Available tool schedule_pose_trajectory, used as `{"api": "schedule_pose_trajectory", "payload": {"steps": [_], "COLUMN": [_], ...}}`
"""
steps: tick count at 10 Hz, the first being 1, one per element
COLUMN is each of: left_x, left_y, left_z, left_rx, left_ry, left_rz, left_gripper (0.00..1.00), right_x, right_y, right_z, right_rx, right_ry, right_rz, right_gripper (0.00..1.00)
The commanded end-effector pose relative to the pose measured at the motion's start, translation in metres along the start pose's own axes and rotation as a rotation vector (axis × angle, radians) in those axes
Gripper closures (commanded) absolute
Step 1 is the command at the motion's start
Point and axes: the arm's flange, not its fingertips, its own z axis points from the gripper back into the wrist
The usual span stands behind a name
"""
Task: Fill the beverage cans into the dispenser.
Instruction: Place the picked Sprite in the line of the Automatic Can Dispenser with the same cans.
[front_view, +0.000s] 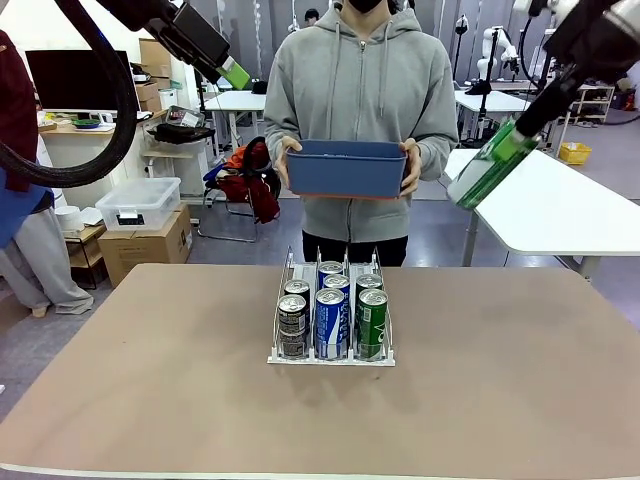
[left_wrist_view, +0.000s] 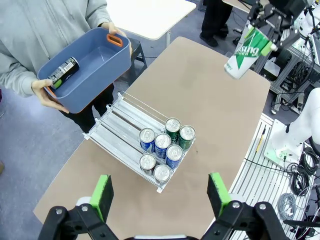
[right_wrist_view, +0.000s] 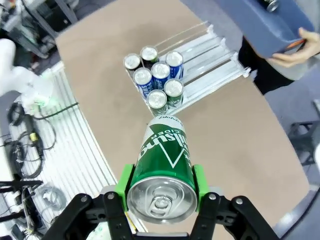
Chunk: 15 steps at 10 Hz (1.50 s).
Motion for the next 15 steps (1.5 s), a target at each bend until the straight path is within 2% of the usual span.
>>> {"api": "schedule_pose_trajectory", "payload": {"steps": [1, 3, 6, 7, 8, 12, 15], "left_x": [-0.002, -0.002, -0.002, -0.002, -0.002, -0.002, -0.002], "left_y": [0.001, 0.001, 0.001, 0.001, 0.001, 0.001, 0.001], "left_z": [-0.001, -0.001, -0.001, -0.001, -0.001, -0.001, -0.001], "left_rx": [-0.005, -0.005, -0.005, -0.005, -0.005, -0.005, -0.005], "left_ry": [0.002, 0.002, 0.002, 0.002, 0.002, 0.002, 0.002], "left_rz": [0.007, 0.007, 0.007, 0.007, 0.007, 0.007, 0.007], "left_gripper": [0.0, 0.0, 0.0, 0.0, 0.0, 0.0, 0.0], "right_x": [-0.008, -0.008, -0.006, -0.005, -0.011, -0.011, -0.023], "right_y": [0.028, 0.041, 0.04, 0.041, 0.04, 0.037, 0.065], "right_z": [-0.048, -0.095, -0.132, -0.14, -0.13, -0.137, -0.155], "right_rx": [-0.121, -0.045, -0.103, -0.128, -0.074, -0.075, -0.067], "right_ry": [0.023, 0.023, 0.017, 0.043, 0.048, 0.05, 0.138], "right_rz": [-0.077, -0.12, -0.101, -0.101, -0.089, -0.084, -0.127], "right_gripper": [0.42, 0.42, 0.42, 0.42, 0.42, 0.42, 0.42]}}
